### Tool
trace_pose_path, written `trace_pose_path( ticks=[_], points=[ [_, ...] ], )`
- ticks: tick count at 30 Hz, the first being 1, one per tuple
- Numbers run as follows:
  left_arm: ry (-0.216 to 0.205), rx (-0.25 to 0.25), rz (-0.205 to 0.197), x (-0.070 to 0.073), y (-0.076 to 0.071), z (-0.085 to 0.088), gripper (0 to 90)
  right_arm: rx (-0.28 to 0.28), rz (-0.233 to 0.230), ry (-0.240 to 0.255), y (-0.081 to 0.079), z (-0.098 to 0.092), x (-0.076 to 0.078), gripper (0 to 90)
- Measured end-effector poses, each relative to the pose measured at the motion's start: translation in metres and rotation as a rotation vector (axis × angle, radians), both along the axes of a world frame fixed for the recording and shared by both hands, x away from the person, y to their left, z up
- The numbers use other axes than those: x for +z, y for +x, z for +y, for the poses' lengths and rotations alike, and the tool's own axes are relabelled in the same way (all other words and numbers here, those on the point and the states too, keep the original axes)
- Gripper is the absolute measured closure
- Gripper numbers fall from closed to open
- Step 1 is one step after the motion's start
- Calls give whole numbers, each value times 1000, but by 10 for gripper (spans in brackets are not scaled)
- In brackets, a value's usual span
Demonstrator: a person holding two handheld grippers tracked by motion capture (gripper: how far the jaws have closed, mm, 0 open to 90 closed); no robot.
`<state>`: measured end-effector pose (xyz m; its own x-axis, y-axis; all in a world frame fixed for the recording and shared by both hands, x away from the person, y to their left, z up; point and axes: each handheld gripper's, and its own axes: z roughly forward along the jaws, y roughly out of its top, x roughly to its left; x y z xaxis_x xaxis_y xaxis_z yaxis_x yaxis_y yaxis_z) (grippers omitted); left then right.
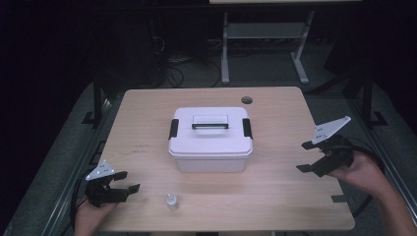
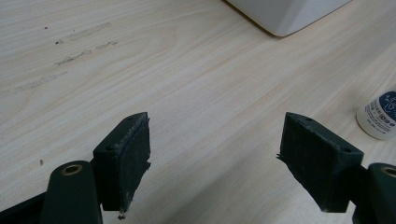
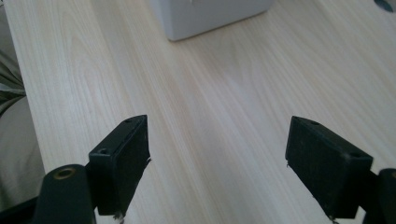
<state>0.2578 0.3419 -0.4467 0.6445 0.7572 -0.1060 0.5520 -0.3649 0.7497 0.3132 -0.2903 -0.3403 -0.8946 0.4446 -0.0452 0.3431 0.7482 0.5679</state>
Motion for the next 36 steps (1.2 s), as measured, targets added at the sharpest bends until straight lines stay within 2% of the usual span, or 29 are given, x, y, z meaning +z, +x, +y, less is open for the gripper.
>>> trace_pose_path(
  ticks=[18,36],
  points=[
    [-12,-11,-2,0,0,0,241,89,-25,-39,28,34,37,220],
    [-23,-16,-4,0,2,1,241,181,-24,-60,47,74,61,222]
  ],
)
